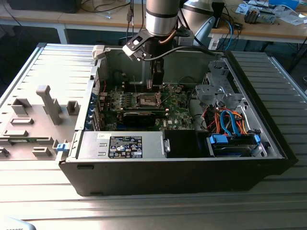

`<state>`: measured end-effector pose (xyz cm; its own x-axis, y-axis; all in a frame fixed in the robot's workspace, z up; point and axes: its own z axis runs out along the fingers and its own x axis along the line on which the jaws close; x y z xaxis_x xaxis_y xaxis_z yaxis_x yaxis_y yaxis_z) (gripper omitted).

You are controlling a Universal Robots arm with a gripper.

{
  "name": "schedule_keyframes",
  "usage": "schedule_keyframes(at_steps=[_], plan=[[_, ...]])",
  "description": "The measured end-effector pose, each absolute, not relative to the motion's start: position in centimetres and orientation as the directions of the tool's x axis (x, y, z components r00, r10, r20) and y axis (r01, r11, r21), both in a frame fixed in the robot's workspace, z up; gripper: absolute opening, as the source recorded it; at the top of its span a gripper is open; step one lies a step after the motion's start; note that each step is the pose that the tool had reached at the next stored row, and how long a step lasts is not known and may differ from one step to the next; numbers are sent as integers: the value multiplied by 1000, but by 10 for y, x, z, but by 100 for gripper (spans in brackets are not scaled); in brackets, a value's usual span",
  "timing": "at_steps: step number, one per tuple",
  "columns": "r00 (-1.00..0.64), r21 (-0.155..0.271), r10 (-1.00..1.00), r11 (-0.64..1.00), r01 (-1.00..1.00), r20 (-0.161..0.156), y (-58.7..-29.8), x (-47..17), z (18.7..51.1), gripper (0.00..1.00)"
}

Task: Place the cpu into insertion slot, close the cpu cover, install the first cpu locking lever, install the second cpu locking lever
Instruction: 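Place the cpu into insertion slot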

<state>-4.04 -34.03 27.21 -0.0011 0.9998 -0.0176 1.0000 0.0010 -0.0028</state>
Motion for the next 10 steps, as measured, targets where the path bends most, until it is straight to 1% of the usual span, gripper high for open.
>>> schedule_keyframes(at_steps=[10], plan=[[-1,-3,1000,1,1000,-18,-340,-40,269,54]])
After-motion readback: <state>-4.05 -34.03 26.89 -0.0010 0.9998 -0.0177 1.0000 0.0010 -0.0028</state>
